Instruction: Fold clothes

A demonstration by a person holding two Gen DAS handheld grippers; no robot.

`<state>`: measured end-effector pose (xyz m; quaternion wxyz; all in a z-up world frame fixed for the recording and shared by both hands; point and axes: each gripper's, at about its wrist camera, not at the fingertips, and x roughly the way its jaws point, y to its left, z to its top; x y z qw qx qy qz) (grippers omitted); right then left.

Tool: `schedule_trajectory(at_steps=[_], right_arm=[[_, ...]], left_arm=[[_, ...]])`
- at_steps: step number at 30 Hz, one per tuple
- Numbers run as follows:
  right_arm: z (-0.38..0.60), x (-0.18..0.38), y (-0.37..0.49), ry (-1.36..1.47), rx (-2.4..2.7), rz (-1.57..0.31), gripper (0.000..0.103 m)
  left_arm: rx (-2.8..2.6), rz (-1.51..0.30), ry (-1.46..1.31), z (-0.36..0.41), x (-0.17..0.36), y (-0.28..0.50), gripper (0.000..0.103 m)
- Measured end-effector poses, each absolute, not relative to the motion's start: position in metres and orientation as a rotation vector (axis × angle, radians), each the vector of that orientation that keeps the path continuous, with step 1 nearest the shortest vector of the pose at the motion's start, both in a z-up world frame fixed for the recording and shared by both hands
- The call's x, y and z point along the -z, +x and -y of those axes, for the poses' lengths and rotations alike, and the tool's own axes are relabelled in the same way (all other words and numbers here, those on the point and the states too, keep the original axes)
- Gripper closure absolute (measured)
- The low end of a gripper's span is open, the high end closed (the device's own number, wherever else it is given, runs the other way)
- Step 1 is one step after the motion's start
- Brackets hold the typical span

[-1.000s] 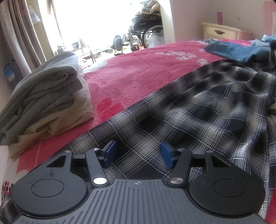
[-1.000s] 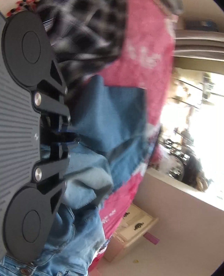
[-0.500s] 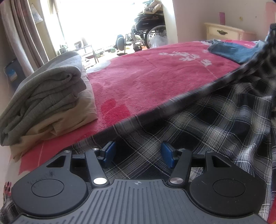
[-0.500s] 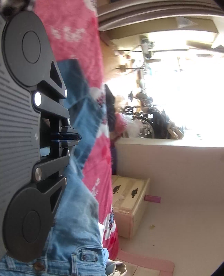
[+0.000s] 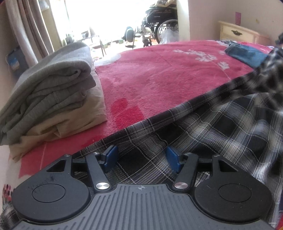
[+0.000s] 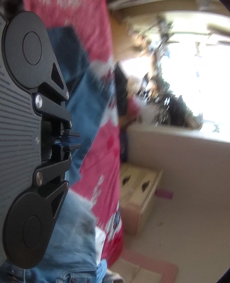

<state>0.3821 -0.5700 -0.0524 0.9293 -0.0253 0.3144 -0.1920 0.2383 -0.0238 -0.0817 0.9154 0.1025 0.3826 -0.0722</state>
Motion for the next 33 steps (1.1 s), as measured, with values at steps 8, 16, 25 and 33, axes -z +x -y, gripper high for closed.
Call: schedule_trajectory(at_steps=[8, 16, 25, 33], right_arm=[[0.597, 0.008, 0.307, 0.141, 0.406, -0.525, 0.082], [0.625, -0.007, 0.211, 0.455, 0.370, -0.539, 0.068], [0.638, 0.052, 0.155, 0.857, 0.313, -0.713, 0.065], [0.660, 0.093, 0.167, 1.093, 0.392, -0.652, 0.065]], left_arm=[[0.156, -0.832, 0.042, 0.007, 0.075, 0.249, 0.041], [0.262, -0.764, -0.028, 0.006, 0.052, 0.226, 0.040], [0.572, -0.740, 0.147, 0.071, 0.033, 0.164, 0.038], [0.707, -0.758, 0.325, 0.113, 0.056, 0.124, 0.040]])
